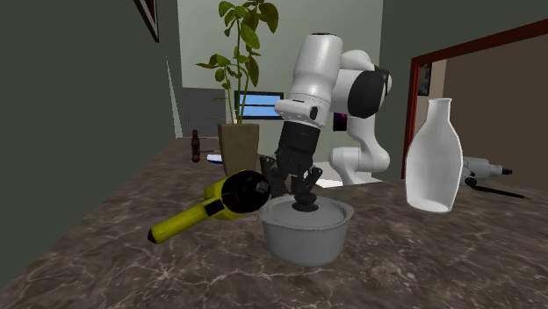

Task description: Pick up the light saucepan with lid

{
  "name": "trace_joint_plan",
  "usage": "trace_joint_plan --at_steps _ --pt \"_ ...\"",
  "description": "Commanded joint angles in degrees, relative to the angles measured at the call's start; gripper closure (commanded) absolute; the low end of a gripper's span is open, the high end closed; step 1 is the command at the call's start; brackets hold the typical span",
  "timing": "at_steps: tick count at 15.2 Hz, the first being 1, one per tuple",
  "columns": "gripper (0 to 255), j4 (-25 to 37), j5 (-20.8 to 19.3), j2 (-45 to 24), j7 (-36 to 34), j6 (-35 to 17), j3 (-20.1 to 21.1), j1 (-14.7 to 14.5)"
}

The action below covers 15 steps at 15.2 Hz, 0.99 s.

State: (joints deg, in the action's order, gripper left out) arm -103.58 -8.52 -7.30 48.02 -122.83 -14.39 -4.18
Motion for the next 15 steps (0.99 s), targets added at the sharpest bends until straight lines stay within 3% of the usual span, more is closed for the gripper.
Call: trace_joint_plan --at_steps 1,6,15 --pt "255 0.0 0.0 0.0 0.0 0.0 0.0 0.0" --pt "255 -0.2 0.0 0.0 0.0 -0.2 0.0 0.0" --pt "255 5.7 0.3 0.9 0.9 6.5 0.1 -0.1"
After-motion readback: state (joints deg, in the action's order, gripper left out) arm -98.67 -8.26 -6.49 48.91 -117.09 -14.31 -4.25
